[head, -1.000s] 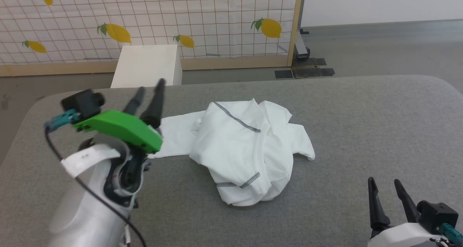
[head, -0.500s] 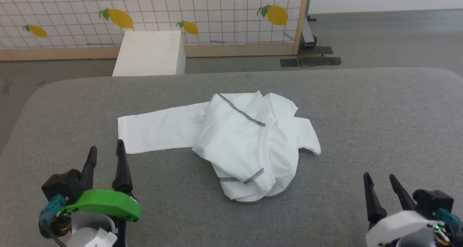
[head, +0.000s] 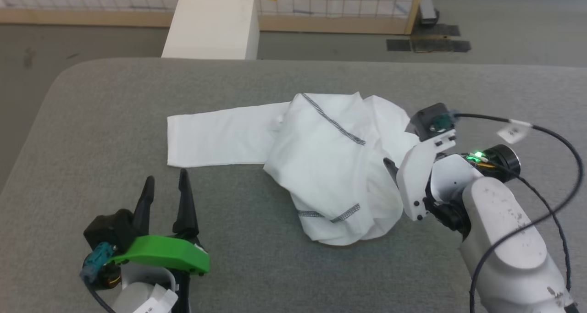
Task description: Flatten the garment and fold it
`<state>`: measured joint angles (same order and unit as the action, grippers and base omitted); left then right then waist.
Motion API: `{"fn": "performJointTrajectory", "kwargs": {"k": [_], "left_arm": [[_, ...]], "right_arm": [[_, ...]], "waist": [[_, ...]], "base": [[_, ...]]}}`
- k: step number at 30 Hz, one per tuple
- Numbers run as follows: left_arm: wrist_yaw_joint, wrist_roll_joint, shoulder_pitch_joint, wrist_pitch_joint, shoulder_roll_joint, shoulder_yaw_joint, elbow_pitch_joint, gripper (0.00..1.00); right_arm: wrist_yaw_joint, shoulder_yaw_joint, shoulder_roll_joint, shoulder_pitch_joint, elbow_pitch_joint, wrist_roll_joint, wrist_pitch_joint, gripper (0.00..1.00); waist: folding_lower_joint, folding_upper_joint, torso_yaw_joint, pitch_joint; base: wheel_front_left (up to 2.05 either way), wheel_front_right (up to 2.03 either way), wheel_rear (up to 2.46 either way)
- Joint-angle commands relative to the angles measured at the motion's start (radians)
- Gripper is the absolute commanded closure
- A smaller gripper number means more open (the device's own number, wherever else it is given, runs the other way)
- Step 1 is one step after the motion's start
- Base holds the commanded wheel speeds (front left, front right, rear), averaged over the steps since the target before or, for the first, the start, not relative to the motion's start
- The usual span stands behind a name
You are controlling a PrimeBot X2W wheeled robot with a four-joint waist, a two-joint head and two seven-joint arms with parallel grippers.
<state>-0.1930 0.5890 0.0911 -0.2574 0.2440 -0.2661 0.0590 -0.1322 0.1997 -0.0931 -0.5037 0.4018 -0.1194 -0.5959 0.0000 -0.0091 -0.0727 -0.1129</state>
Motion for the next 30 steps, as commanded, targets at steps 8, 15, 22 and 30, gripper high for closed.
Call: {"fn": "performJointTrajectory", "kwargs": {"k": [8, 15, 22, 30], "left_arm": [[0.031, -0.028, 0.042, -0.004, -0.042, 0.005, 0.029, 0.00], [0.048, -0.037, 0.038, -0.004, -0.050, 0.024, 0.050, 0.00], [0.064, -0.030, 0.034, -0.003, -0.048, 0.023, 0.067, 0.00], [0.071, -0.019, 0.027, 0.005, -0.047, 0.015, 0.079, 0.00]], "right_arm": [[0.002, 0.090, -0.038, -0.083, 0.145, 0.004, -0.135, 0.00], [0.002, 0.081, -0.052, -0.088, 0.148, -0.061, -0.033, 1.00], [0.002, -0.150, -0.115, -0.024, -0.031, -0.132, 0.119, 1.00], [0.002, -0.604, -0.085, 0.265, -0.172, -0.045, 0.100, 1.00]], "waist": [[0.0000, 0.0088, -0.103, -0.083], [0.0000, 0.0088, -0.072, -0.067], [0.0000, 0.0088, 0.005, 0.003], [0.0000, 0.0088, 0.044, 0.032]], "base": [[0.00, 0.00, 0.00], [0.00, 0.00, 0.00], [0.00, 0.00, 0.00], [0.00, 0.00, 0.00]]}}
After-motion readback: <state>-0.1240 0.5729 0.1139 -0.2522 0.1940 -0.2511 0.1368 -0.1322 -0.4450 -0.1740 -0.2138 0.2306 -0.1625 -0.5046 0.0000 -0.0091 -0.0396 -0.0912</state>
